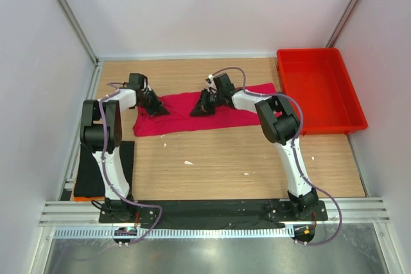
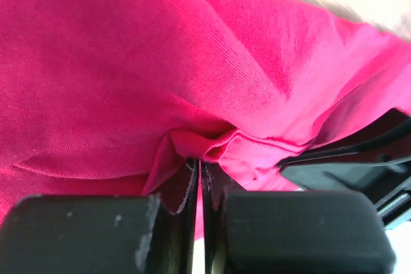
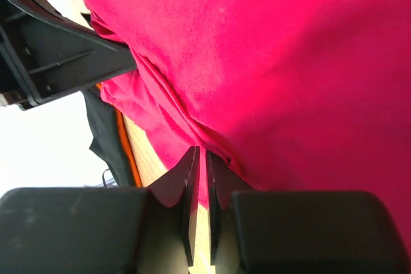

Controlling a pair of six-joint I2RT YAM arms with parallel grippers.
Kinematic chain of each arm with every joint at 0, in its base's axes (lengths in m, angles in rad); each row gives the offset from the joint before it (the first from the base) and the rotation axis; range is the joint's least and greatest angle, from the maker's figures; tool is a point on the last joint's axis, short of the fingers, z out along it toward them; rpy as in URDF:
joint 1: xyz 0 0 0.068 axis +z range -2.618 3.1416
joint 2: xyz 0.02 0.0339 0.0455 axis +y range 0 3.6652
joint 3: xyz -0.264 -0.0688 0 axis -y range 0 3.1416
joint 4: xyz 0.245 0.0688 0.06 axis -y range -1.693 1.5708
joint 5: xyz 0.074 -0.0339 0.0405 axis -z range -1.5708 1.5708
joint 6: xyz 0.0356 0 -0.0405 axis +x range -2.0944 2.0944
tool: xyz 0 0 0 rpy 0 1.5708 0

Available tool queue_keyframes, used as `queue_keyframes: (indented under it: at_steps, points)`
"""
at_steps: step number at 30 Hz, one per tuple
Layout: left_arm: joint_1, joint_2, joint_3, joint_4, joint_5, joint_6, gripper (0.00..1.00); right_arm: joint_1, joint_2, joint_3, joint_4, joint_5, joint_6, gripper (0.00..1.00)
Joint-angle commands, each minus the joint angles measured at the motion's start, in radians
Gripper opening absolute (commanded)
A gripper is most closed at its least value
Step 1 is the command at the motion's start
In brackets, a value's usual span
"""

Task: Fold and stack the t-shirts
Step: Fold the tshirt

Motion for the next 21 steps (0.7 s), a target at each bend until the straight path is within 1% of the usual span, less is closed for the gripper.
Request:
queue_keyframes:
  at_steps: [1, 3, 4, 5, 6, 7, 8, 9, 10, 11, 12, 13, 14, 15, 16, 17, 18, 20, 21]
  points:
    - [0.005, 0.012, 0.030, -0.094, -0.089, 0.100, 0.05, -0.006, -0.035, 0.000, -0.022, 0.007, -0.034, 0.19]
    - [-0.003, -0.045, 0.041, -0.125, -0.107, 0.111, 0.09, -0.006, -0.065, 0.005, -0.084, 0.009, -0.075, 0.25]
    - [-0.007, -0.069, 0.051, -0.160, -0.135, 0.115, 0.18, -0.008, -0.110, 0.009, -0.116, 0.024, -0.095, 0.32]
    - [-0.016, -0.092, 0.076, -0.181, -0.150, 0.123, 0.22, -0.008, -0.130, 0.021, -0.158, 0.039, -0.128, 0.36]
    - [-0.038, -0.128, 0.099, -0.209, -0.171, 0.124, 0.24, -0.008, -0.151, 0.053, -0.252, 0.081, -0.160, 0.41]
    - [-0.052, -0.145, 0.120, -0.272, -0.240, 0.123, 0.28, -0.009, -0.185, 0.077, -0.311, 0.114, -0.236, 0.46]
    - [-0.081, -0.155, 0.168, -0.300, -0.274, 0.103, 0.29, -0.009, -0.200, 0.134, -0.374, 0.151, -0.272, 0.58]
    - [-0.095, -0.165, 0.186, -0.327, -0.312, 0.088, 0.31, -0.009, -0.210, 0.168, -0.505, 0.252, -0.309, 0.63]
    - [-0.110, -0.177, 0.202, -0.371, -0.348, 0.068, 0.41, -0.009, -0.216, 0.201, -0.569, 0.306, -0.348, 0.67]
    - [-0.134, -0.175, 0.220, -0.393, -0.416, 0.037, 0.46, -0.011, -0.231, 0.227, -0.625, 0.373, -0.403, 0.74]
    - [-0.144, -0.172, 0.246, -0.418, -0.467, -0.024, 0.51, -0.012, -0.237, 0.271, -0.722, 0.430, -0.431, 0.77]
    - [-0.151, -0.160, 0.259, -0.451, -0.490, -0.061, 0.57, -0.014, -0.243, 0.285, -0.759, 0.552, -0.453, 0.80]
    - [-0.159, -0.146, 0.272, -0.473, -0.548, -0.096, 0.58, -0.014, -0.260, 0.293, -0.811, 0.616, -0.500, 0.83]
    - [-0.161, -0.134, 0.297, -0.514, -0.573, -0.171, 0.59, -0.014, -0.269, 0.287, -0.827, 0.672, -0.525, 0.99]
    - [-0.161, -0.102, 0.306, -0.528, -0.590, -0.202, 0.67, -0.012, -0.277, 0.276, -0.835, 0.772, -0.549, 1.00]
    - [-0.161, -0.085, 0.337, -0.550, -0.613, -0.228, 0.68, -0.015, -0.282, 0.255, -0.836, 0.789, -0.633, 1.00]
    - [-0.161, -0.067, 0.357, -0.595, -0.618, -0.277, 0.68, -0.015, -0.291, 0.240, -0.827, 0.800, -0.666, 1.00]
    - [-0.162, -0.013, 0.400, -0.631, -0.618, -0.332, 0.68, -0.034, -0.300, 0.185, -0.754, 0.794, -0.705, 1.00]
    - [-0.161, 0.008, 0.417, -0.695, -0.630, -0.369, 0.69, -0.054, -0.299, 0.172, -0.728, 0.784, -0.711, 1.00]
